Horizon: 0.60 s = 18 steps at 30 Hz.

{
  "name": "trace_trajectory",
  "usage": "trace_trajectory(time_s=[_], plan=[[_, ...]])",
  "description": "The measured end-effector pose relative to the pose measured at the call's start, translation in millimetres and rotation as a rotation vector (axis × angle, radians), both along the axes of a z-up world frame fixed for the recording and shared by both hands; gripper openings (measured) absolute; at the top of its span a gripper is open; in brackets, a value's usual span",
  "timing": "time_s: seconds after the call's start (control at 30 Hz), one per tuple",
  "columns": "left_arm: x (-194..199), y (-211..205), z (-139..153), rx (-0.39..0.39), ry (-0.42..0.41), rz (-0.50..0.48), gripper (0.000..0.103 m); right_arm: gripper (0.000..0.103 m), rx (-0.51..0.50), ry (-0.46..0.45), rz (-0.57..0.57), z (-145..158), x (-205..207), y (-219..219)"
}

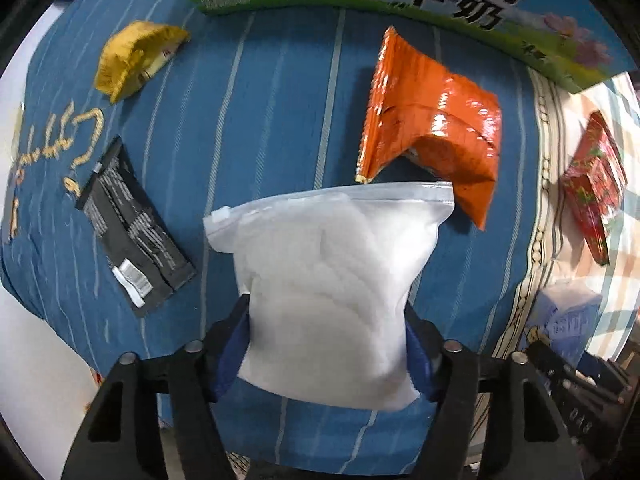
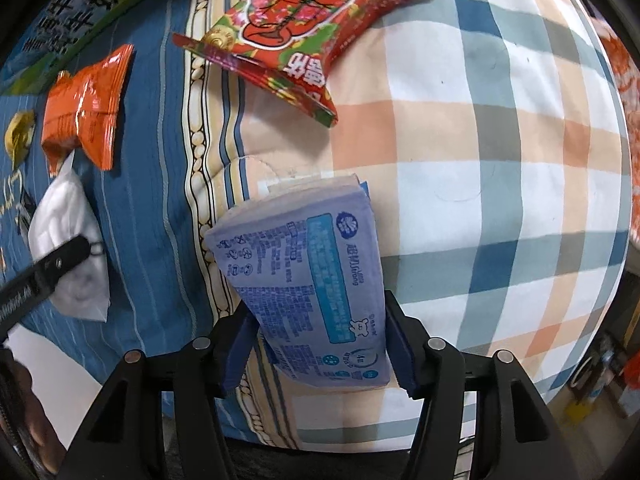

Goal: Organize snacks
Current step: 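Carry the white bag and blue wipe pack over the cardboard box with both tools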

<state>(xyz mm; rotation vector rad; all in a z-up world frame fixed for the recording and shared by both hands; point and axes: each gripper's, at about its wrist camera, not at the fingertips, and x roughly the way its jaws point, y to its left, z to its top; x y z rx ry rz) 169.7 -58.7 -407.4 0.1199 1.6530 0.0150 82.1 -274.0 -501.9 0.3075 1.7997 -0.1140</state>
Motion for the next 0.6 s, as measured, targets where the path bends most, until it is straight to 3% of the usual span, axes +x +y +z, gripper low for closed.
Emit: trace_trajectory(time_s=[0.07, 0.17, 0.43, 0.6], plan=[[-4, -1, 10, 0.004, -0.027, -0.025, 0.061, 0.048, 0.005, 0.002, -0.026, 8, -2, 0], [-14, -3, 28, -0.009, -0.059, -0.06, 0.061, 0.041, -0.001, -0.003, -0.041, 7, -3, 2], [-31, -1, 120, -0.069, -0.233, -0.175, 0.061, 0.039, 0.055, -0.075, -0.046, 21, -14, 18], [2, -14, 177, -0.132, -0.31, -0.194, 0.061, 0.038, 0.107, -0.166, -0.067, 47, -19, 17]])
